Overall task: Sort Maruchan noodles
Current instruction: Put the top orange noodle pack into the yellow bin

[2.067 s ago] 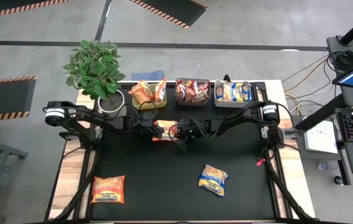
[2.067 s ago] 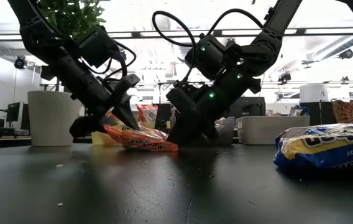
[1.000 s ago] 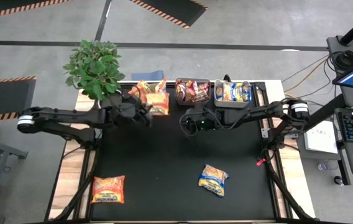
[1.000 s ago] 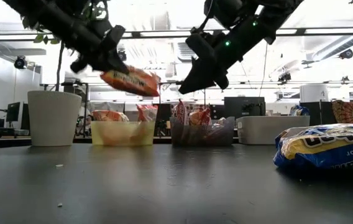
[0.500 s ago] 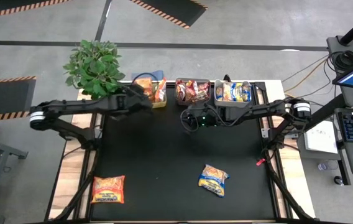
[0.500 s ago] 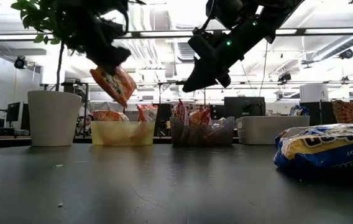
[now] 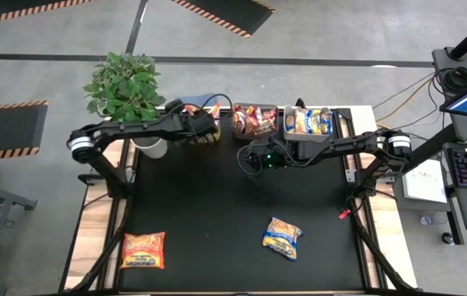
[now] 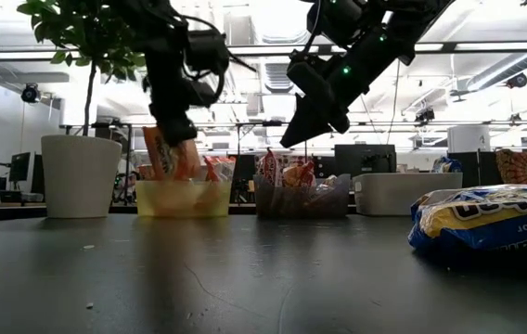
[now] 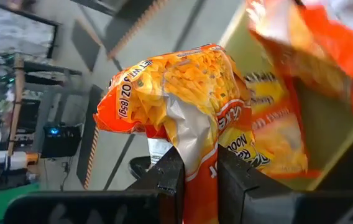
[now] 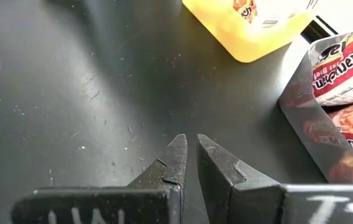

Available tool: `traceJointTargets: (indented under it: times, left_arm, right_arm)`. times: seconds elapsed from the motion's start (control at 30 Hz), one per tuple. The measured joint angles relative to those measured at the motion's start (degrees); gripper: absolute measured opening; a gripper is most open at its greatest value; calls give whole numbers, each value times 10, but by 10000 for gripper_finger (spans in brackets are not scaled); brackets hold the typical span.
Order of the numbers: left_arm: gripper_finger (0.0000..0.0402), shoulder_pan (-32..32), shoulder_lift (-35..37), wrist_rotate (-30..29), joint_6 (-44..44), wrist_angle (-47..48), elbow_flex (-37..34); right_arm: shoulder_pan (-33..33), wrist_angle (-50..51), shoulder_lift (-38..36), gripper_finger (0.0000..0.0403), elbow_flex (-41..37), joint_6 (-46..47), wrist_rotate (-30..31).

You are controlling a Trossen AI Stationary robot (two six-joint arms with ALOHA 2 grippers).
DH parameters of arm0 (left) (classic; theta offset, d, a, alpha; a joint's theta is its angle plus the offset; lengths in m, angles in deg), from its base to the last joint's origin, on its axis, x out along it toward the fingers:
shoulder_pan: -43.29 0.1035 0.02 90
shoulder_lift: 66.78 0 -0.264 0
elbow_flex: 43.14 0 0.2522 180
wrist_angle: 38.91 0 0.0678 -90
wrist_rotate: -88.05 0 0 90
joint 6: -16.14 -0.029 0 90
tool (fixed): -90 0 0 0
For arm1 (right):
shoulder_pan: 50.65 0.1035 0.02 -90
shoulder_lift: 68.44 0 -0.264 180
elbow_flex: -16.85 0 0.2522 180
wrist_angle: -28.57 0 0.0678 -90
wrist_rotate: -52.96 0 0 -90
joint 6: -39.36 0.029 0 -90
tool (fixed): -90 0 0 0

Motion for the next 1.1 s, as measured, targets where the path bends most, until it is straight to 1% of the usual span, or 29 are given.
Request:
traceJointTargets:
  times: [0.2, 0.3, 0.47, 0.67, 0.87, 1.1]
  left_arm:
    - [40, 11, -15, 79, -78, -3, -2]
    - [40, 13, -15, 90, -85, -5, -4]
    - [40, 17, -15, 98, -73, -15, -4]
    - [40, 24, -16, 137, -68, -56, -5]
    - [44, 31, -18, 137, -42, -57, -7]
    - [70, 36, -18, 135, 3, -47, -7]
  right_arm:
    - [0, 1, 0, 27, 0, -4, 0]
    - [0, 1, 0, 27, 0, -5, 0]
    - [0, 1, 0, 27, 0, -5, 0]
    - [0, 1, 0, 27, 0, -5, 0]
    - [0, 1, 0, 27, 0, -5, 0]
    - [0, 4, 0, 27, 0, -5, 0]
